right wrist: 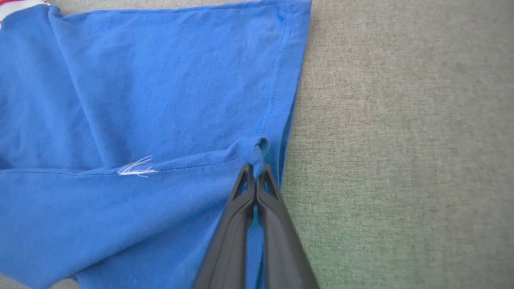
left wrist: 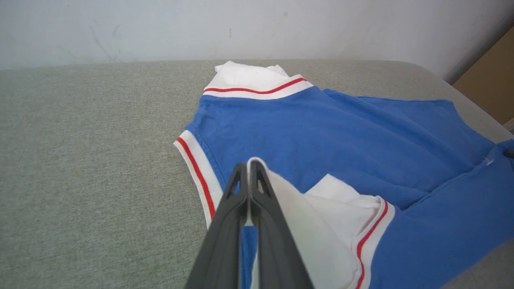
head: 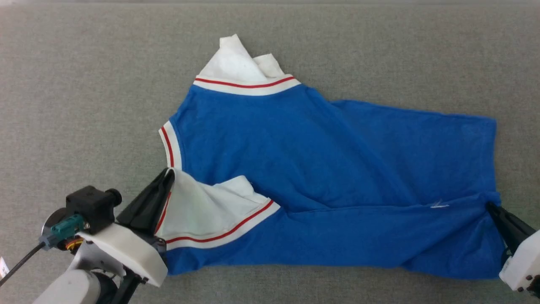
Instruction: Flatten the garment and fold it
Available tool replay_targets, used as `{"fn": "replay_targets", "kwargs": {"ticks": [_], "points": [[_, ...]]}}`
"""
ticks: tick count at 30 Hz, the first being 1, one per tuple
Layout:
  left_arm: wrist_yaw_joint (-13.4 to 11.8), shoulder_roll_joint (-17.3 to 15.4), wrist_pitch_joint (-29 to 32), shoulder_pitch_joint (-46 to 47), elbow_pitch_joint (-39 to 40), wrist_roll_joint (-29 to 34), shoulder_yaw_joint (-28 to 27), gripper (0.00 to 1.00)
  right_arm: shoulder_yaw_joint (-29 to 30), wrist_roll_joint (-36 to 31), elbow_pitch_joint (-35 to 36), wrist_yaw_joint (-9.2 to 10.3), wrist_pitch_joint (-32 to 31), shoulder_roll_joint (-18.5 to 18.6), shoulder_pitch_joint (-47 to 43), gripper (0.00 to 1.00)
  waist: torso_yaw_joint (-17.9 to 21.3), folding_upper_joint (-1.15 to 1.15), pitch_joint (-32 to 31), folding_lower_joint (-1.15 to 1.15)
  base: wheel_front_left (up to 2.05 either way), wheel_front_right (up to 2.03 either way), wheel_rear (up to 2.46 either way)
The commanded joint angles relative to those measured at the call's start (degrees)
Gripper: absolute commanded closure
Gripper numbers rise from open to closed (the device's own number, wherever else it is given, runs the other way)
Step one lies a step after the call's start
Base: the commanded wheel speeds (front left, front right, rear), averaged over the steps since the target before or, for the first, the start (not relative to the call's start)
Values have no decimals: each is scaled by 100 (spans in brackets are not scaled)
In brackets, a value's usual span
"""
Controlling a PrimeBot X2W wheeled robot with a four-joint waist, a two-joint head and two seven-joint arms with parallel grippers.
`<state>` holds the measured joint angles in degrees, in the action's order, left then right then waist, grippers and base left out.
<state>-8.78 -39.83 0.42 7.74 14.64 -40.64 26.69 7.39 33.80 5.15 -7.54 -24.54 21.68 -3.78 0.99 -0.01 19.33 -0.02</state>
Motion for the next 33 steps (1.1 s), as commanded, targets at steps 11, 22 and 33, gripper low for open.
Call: {"fn": "replay_targets", "kwargs": {"ticks": [11, 22, 33], "points": [[214, 303, -102, 431, -1074, 165, 249, 100, -402, 19, -624, 5, 241, 125, 444, 100, 22, 1, 444, 2, 0, 0, 0], [297, 594, -60, 518, -1610, -84, 331, 0, -512, 151, -822, 5, 82, 140, 472, 0, 26, 1, 225, 2, 0, 0, 0], [-356, 699, -1246, -415, -798, -137, -365, 0, 331, -173, 249, 5, 650, -307, -153, 0, -47, 1, -520, 2, 0, 0, 0]]}}
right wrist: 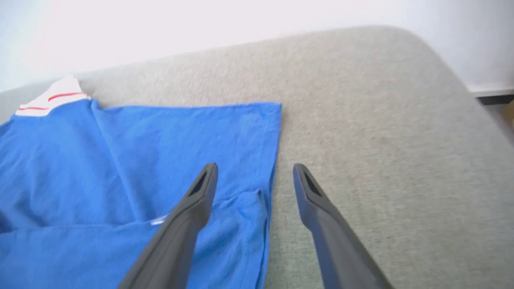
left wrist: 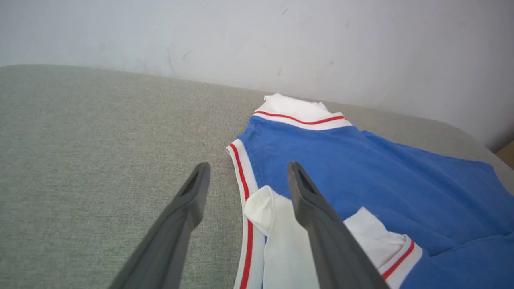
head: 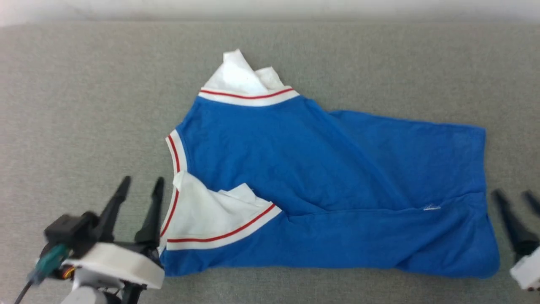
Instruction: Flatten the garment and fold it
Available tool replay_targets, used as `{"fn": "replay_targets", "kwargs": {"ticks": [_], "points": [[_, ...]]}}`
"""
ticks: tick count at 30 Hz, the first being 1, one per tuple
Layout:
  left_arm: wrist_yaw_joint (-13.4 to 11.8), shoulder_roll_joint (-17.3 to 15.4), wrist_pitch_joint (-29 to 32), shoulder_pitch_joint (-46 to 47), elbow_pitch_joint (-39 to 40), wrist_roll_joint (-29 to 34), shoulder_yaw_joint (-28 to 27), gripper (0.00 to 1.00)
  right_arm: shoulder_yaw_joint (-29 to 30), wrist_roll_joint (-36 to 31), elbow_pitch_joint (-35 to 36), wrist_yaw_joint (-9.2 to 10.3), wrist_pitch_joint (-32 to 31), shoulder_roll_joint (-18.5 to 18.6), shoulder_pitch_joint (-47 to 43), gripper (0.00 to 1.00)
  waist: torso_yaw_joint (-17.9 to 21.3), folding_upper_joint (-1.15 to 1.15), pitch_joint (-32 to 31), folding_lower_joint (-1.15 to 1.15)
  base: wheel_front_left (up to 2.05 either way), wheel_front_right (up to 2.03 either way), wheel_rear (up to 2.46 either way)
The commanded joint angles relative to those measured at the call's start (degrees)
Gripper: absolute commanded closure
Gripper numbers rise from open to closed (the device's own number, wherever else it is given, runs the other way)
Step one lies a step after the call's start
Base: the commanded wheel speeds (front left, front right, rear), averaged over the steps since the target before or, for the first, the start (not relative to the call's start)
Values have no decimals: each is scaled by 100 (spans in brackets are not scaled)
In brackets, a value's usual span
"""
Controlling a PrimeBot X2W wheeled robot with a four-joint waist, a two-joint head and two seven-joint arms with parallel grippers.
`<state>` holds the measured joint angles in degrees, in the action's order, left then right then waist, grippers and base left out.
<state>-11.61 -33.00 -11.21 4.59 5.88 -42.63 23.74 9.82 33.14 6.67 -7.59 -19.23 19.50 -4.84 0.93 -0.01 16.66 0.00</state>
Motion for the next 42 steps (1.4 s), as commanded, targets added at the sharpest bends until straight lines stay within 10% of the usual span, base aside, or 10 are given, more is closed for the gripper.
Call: {"fn": "replay_targets", "kwargs": {"ticks": [1, 8, 16, 42], "points": [[-181, 32, -183, -206, 203, 148, -158, 0, 255, -273, 216, 10, 304, -225, -90, 0, -52, 1, -317, 0, 0, 0, 0], [-722, 555, -374, -898, 927, 997, -718, 0, 593, -1538, 640, 10, 1286, -1120, -512, 0, -136, 1, -678, 0, 0, 0, 0], [-578, 1290, -377, -1659, 712, 1519, -787, 0, 519, -1955, 369, 10, 1841, -1581, -888, 0, -188, 1, -894, 0, 0, 0, 0], [-356, 723, 2560, -896, -118, 1249, -37, 0, 247, -1837, 204, 10, 1761, -1558, -506, 0, -73, 1, -233, 0, 0, 0, 0]]}}
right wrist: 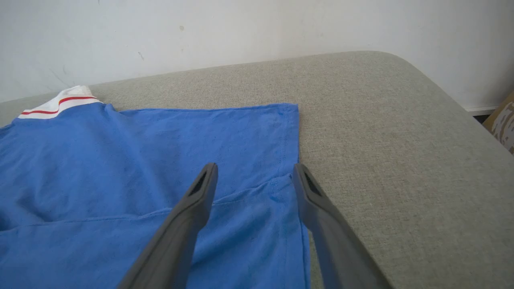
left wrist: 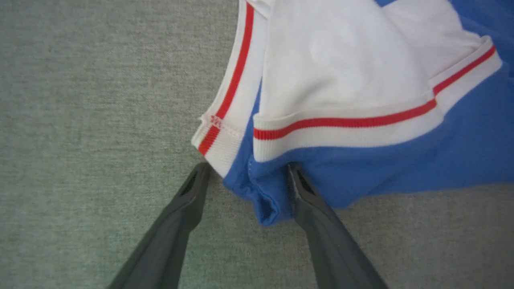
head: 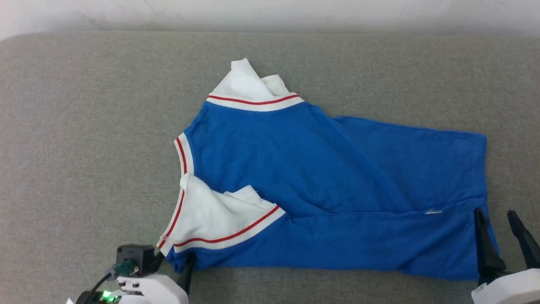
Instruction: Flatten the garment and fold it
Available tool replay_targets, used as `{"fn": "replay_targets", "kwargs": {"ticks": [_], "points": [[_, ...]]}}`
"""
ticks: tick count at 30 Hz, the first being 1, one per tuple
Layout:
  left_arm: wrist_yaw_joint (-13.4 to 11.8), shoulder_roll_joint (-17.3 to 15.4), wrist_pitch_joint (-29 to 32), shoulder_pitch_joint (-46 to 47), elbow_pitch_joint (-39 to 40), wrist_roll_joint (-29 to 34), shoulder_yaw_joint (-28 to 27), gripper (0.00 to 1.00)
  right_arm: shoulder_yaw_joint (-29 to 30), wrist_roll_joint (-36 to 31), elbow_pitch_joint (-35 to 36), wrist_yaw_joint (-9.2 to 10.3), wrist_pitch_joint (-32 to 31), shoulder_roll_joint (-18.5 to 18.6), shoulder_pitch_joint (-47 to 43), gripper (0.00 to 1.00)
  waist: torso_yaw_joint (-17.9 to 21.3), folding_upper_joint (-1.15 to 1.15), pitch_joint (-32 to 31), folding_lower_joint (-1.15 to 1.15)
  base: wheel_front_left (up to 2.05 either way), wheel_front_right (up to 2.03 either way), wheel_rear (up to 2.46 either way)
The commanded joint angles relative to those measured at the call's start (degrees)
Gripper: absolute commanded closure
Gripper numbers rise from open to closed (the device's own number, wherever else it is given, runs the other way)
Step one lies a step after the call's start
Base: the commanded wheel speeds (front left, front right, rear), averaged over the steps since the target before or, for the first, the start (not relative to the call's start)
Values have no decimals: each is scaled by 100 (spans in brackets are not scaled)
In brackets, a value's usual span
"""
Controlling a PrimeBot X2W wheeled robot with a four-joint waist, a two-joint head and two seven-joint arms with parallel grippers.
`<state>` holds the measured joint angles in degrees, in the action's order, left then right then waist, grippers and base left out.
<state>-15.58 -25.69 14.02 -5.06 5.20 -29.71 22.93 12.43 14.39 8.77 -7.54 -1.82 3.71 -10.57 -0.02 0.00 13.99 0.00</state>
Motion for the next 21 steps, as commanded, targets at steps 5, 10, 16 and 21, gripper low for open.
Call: {"fn": "replay_targets", "kwargs": {"ticks": [5, 10, 16, 21], "points": [[260, 21, 205, 214, -200, -145, 206, 100, -57, 55, -21, 5, -37, 133, 137, 0, 47, 0, 82, 0, 0, 0, 0], [230, 49, 34, 202, -129, -264, 46, 100, -145, 72, 67, 5, -211, 444, 246, 0, 61, 0, 84, 0, 0, 0, 0], [17, -37, -222, 12, 171, -371, -334, 100, -90, 220, 52, 5, -1042, 818, 186, 0, 37, 0, 93, 0, 0, 0, 0], [-61, -94, -329, -59, 345, -378, -467, 100, -31, 324, -65, 5, -1978, 818, -129, 0, -46, 0, 200, 0, 0, 0, 0]]}}
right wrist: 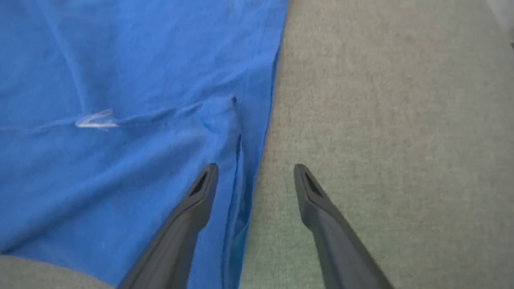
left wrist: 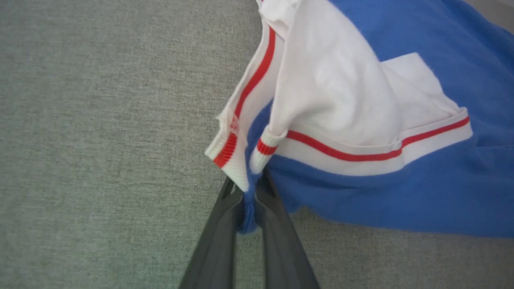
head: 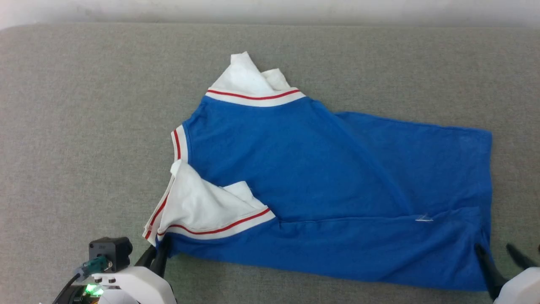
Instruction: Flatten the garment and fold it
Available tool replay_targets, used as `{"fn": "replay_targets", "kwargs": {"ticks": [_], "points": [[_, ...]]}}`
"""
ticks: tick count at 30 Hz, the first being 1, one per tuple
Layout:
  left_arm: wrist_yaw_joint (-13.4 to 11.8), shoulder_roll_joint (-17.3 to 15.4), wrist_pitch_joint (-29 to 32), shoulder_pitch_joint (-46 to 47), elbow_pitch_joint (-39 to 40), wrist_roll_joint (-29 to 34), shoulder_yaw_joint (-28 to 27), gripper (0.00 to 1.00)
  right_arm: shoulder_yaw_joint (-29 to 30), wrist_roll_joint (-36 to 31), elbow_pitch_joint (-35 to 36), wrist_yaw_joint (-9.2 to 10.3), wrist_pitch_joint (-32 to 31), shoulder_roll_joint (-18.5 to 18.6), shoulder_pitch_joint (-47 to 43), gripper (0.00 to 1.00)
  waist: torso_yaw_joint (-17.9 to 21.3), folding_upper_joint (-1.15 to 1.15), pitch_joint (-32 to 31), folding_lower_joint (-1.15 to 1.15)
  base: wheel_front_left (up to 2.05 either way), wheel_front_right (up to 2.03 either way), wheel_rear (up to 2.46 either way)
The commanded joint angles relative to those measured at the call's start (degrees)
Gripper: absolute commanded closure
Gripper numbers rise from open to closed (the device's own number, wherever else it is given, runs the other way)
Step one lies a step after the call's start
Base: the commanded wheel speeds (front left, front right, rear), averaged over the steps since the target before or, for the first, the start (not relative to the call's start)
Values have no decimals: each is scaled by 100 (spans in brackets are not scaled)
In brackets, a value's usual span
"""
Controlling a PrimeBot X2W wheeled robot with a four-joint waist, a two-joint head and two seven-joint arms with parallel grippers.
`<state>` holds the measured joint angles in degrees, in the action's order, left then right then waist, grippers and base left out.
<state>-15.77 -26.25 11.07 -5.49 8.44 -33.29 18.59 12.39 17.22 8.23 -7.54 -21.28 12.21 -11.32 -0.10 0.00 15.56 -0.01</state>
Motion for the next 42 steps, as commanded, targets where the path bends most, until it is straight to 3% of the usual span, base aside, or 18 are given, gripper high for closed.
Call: {"fn": "replay_targets", "kwargs": {"ticks": [1, 18, 19, 20, 21, 28, 35, 42], "points": [[-42, -43, -42, -6, 39, -14, -33, 100, -40, 94, -13, 5, -181, -74, -105, 0, -53, 0, 73, 1, 0, 0, 0], [-34, 42, -49, 185, 87, -9, 87, 100, 86, 371, -74, 5, -1863, -663, -520, 0, -98, 0, 247, 1, 0, 0, 0], [-37, 45, -58, 185, 94, -12, 84, 100, 117, 389, -42, 5, -1884, -686, -521, 9, -95, 0, 245, 1, 0, 0, 0], [-38, 51, -72, 185, 102, -19, 80, 100, 127, 387, -11, 5, -1880, -699, -513, 78, -91, 0, 245, 1, 0, 0, 0], [-41, 60, -97, 188, 111, -22, 73, 100, 100, 392, 21, 5, -1855, -702, -500, 100, -87, 0, 242, 1, 0, 0, 0], [-24, 101, -337, 246, 113, -1, 24, 100, -25, 364, 58, 5, -1501, -554, -330, 100, -44, 0, 194, 1, 0, 0, 0], [14, 58, -285, 164, 218, -183, -60, 100, -150, 593, 293, 5, -1286, -81, -53, 100, 30, 0, -27, 1, 0, 0, 0], [-344, -167, 243, -416, 883, -493, -328, 100, 246, 715, 724, 5, -1517, 192, -48, 100, -8, 0, -268, 1, 0, 0, 0]]}}
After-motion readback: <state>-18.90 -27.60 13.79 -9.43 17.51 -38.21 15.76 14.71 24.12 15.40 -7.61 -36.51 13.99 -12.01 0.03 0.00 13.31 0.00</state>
